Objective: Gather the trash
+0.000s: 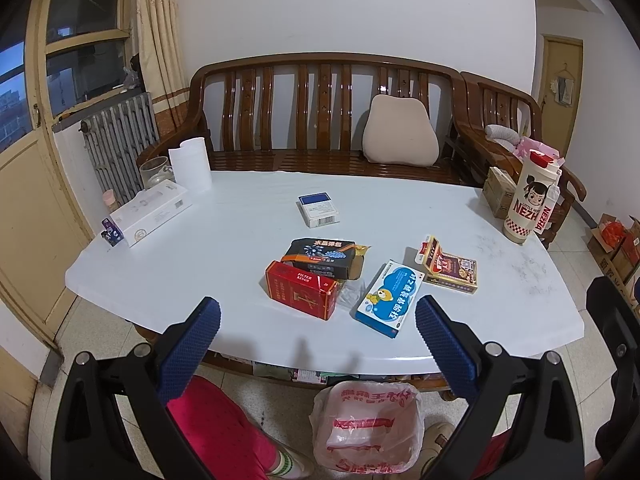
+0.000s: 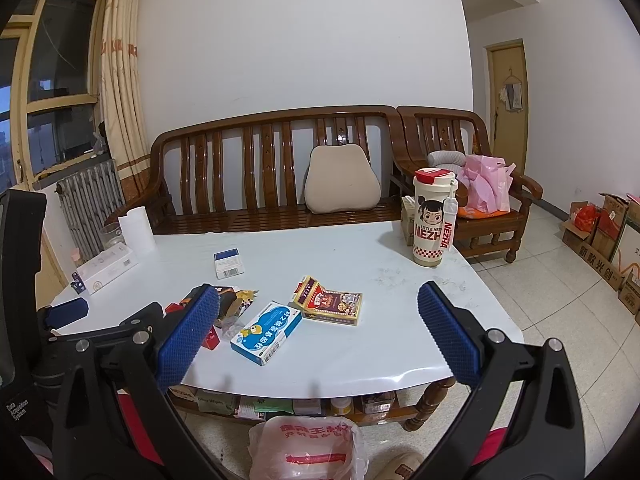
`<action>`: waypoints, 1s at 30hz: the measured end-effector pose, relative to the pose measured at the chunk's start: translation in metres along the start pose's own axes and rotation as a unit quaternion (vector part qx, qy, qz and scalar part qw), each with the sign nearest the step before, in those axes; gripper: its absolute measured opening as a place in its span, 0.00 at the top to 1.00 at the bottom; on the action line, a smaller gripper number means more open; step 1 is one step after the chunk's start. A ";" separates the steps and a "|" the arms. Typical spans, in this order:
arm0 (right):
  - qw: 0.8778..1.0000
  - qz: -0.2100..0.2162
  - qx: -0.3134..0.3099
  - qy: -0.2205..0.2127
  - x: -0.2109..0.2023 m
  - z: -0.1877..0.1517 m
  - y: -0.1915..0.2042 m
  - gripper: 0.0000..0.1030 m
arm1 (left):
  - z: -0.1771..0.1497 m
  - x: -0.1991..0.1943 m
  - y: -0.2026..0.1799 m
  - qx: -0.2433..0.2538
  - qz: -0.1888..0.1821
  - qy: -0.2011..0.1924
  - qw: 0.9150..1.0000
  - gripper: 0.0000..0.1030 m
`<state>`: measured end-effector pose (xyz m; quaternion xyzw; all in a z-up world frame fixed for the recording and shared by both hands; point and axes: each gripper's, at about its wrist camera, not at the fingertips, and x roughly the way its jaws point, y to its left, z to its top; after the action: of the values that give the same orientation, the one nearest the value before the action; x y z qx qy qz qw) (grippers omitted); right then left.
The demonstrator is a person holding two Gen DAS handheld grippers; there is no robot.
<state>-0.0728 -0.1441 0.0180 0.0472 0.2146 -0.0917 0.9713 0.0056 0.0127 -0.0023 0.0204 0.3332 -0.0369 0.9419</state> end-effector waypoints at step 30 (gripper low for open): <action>1.000 0.023 -0.005 0.002 0.003 0.007 -0.001 0.05 | 0.011 0.015 0.010 -0.001 -0.013 0.044 0.999 0.07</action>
<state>-0.0677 -0.1460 0.0228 0.0475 0.2162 -0.0686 0.9728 0.0252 0.0207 -0.0033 0.0167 0.3743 -0.0481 0.9259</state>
